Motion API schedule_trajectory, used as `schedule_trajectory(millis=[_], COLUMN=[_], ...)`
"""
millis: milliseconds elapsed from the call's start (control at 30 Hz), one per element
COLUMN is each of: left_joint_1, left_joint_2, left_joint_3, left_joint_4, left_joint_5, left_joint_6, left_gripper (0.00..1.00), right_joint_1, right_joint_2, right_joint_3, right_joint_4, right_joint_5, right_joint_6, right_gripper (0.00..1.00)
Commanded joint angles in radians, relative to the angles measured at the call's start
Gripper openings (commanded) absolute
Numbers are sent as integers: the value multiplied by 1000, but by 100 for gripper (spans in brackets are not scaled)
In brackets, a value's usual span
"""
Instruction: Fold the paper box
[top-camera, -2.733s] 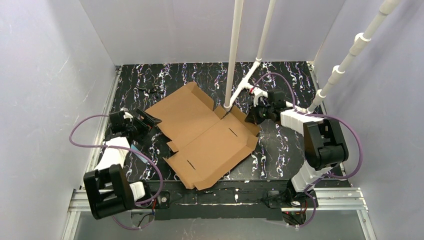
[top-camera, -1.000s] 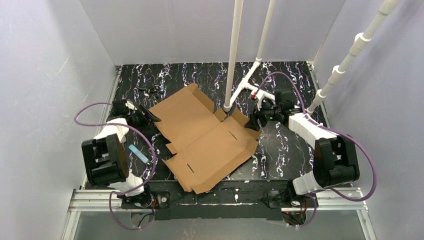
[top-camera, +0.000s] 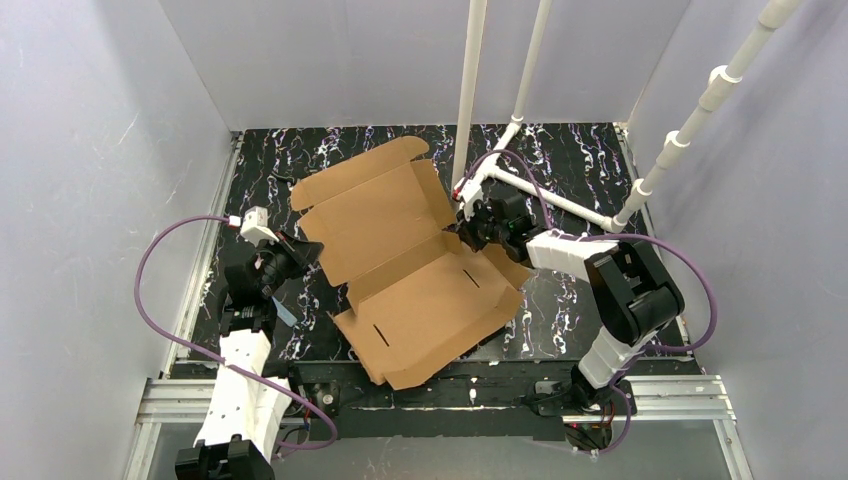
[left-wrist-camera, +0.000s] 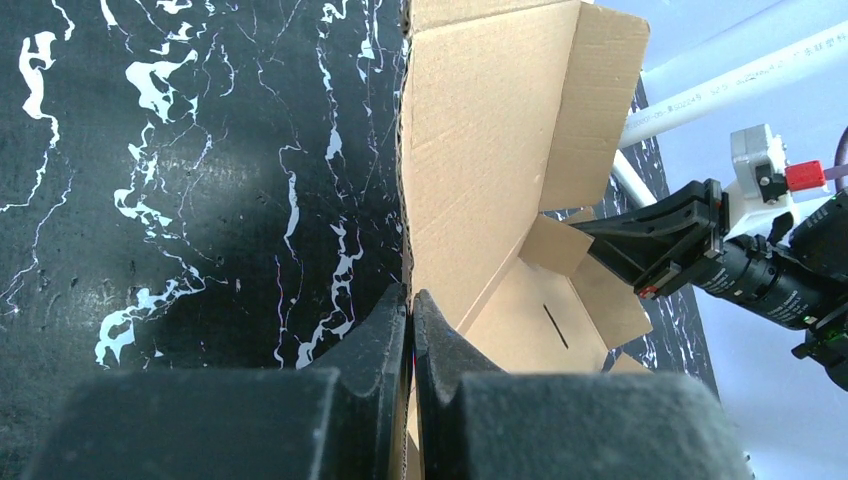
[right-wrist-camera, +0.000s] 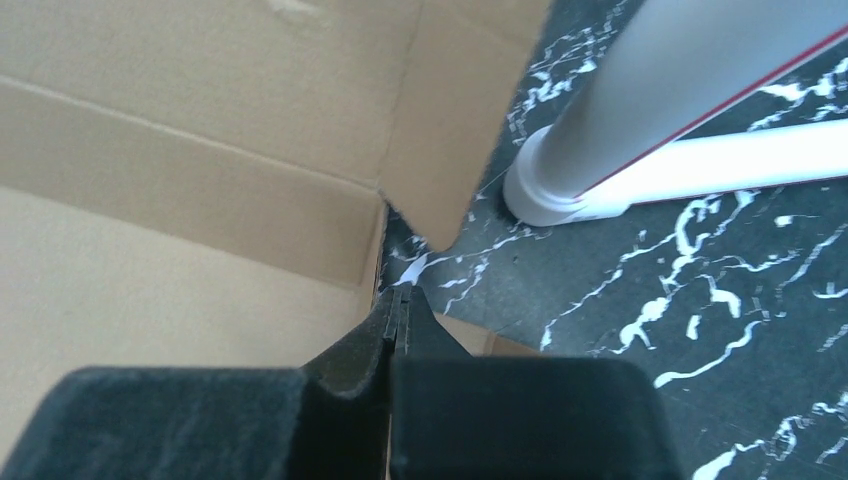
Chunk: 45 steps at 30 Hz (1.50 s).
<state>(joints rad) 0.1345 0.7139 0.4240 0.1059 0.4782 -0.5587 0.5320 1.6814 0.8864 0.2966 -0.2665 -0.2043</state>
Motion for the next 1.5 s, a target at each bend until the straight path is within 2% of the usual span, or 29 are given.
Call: schedule_trajectory(millis=[0, 67, 167, 467, 667, 800, 833, 900, 1000, 1133, 1267, 1400, 1467], left_joint_1=[-5, -6, -10, -23, -29, -29, -29, -31, -31, -41, -53, -62, -68], left_joint_2=[-22, -22, -27, -19, -21, -32, -35, -45, -63, -88, -97, -101, -103], left_joint_3=[7, 8, 12, 25, 24, 32, 34, 35, 33, 35, 38, 38, 38], left_joint_4=[32, 35, 35, 34, 34, 17, 14, 12, 14, 13, 14, 14, 14], left_joint_5=[16, 24, 35, 71, 63, 34, 33, 34, 38, 42, 44, 46, 44], left_joint_6=[5, 8, 12, 25, 32, 45, 49, 52, 54, 74, 84, 90, 92], left_gripper=[0, 0, 0, 0, 0, 0, 0, 0, 0, 0, 0, 0, 0], right_joint_1=[1, 22, 64, 162, 169, 104, 78, 18, -84, -209, -314, -342, -342], right_joint_2=[-30, -18, 8, 138, 158, -20, -78, -174, -278, -397, -481, -468, -446], right_joint_3=[-29, -27, 5, 86, 117, 116, 114, 127, 132, 38, -58, -88, -89], right_joint_4=[59, 64, 38, 4, -36, -205, -264, -446, -697, -844, -871, -897, -939], right_joint_5=[-140, -165, -124, 121, 157, -28, -90, -232, -320, -204, -76, -1, -31], right_joint_6=[-21, -23, -38, -58, -64, -137, -175, -281, -414, -468, -487, -497, -529], right_gripper=[1, 1, 1, 1, 1, 1, 5, 11, 13, 11, 3, 1, 1])
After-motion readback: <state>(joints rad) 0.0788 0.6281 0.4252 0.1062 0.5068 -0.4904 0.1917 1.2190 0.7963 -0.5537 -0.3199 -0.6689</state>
